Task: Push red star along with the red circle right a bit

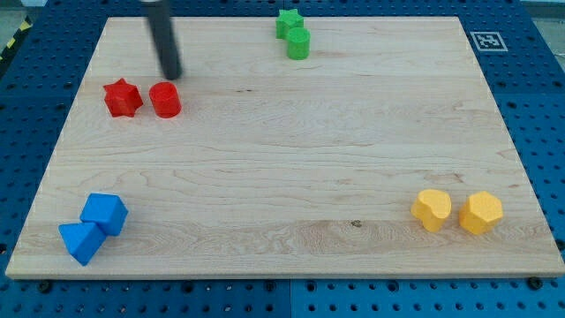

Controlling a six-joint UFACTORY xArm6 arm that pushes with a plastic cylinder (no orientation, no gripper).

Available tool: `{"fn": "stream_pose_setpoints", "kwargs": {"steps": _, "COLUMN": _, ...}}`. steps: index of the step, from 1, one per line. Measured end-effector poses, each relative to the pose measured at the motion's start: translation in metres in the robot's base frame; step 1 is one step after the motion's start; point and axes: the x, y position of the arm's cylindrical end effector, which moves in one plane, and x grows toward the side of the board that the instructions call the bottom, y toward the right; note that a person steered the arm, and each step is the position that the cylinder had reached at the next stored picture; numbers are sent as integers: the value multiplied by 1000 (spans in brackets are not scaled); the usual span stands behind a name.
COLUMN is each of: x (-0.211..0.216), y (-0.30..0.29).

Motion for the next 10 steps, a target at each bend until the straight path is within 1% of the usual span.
{"fn": "stream_pose_setpoints", "kwargs": {"steps": 1, "x": 0, "y": -79}}
{"fn": "stream_pose_setpoints", "kwargs": {"steps": 2, "x": 10, "y": -100}}
{"fn": "stream_pose_setpoints", "kwargs": {"steps": 4, "x": 51, "y": -101}}
{"fn": "stream_pose_setpoints", "kwargs": {"steps": 5, "x": 56, "y": -101}}
{"fn": "stream_pose_setpoints", "kwargs": {"steps": 7, "x": 53, "y": -95}}
{"fn": "stream_pose_setpoints", "kwargs": {"steps": 10, "x": 56, "y": -19}}
